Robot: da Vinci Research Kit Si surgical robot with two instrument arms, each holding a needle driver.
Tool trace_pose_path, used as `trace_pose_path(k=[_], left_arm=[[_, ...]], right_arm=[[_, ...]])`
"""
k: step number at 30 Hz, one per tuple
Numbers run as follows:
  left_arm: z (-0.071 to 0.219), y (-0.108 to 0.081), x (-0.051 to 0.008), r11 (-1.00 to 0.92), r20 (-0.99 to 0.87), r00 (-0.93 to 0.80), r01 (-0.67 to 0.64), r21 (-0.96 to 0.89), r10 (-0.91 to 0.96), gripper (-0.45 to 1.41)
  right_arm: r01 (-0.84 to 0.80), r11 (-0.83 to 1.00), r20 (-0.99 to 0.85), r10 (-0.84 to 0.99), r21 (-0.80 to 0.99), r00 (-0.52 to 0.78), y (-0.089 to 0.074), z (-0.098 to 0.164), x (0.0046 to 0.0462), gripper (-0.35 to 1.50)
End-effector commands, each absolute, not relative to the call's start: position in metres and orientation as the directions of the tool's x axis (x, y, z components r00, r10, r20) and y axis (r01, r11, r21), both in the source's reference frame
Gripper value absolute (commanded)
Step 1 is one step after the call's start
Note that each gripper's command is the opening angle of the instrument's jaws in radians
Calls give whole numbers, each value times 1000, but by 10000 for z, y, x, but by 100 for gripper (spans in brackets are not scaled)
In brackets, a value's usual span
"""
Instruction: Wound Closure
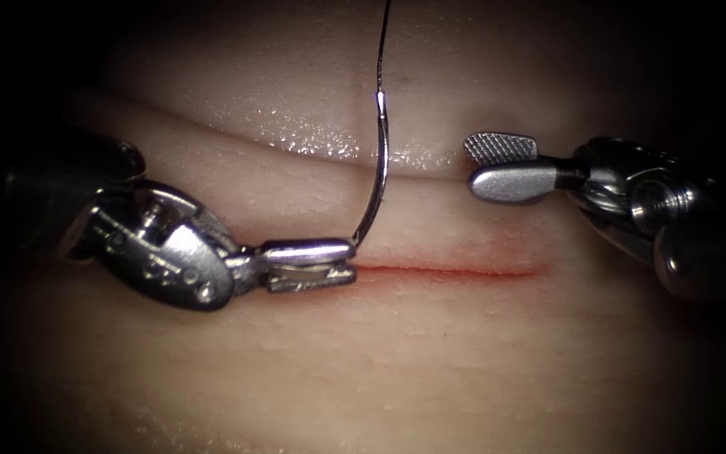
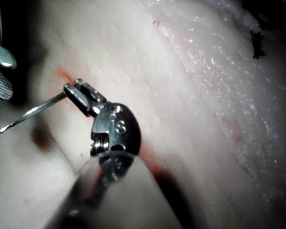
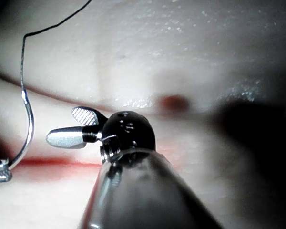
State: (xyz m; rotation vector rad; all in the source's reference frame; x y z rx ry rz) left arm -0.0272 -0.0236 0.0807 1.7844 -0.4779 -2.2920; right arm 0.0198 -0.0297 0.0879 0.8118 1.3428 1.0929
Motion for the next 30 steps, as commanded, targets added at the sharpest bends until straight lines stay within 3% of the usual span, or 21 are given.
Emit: trace_pose_path(k=[1,13,20,22,24,30], left_arm=[[813,-239,-278,-929,-903,-252,-42,369,-348,-45],[813,-239,-278,-929,-903,-252,-42,369,-348,-45],[813,-239,-278,-929,-903,-252,-42,369,-348,-45],[813,-239,-278,-929,-903,-252,-42,369,-348,-45],[813,-239,-278,-929,-903,-252,-42,369,-348,-45],[813,-239,-278,-929,-903,-252,-42,369,-348,-45]], right_arm=[[-138,324,-338,937,936,-94,-298,885,206,126],[-149,321,-337,936,935,-98,-298,885,206,125],[-124,365,-377,921,923,-98,-304,877,232,138],[-126,369,-381,919,921,-97,-304,876,234,133],[-126,352,-363,928,928,-86,-303,874,234,114],[-268,325,-348,937,907,-41,-300,872,237,113]])
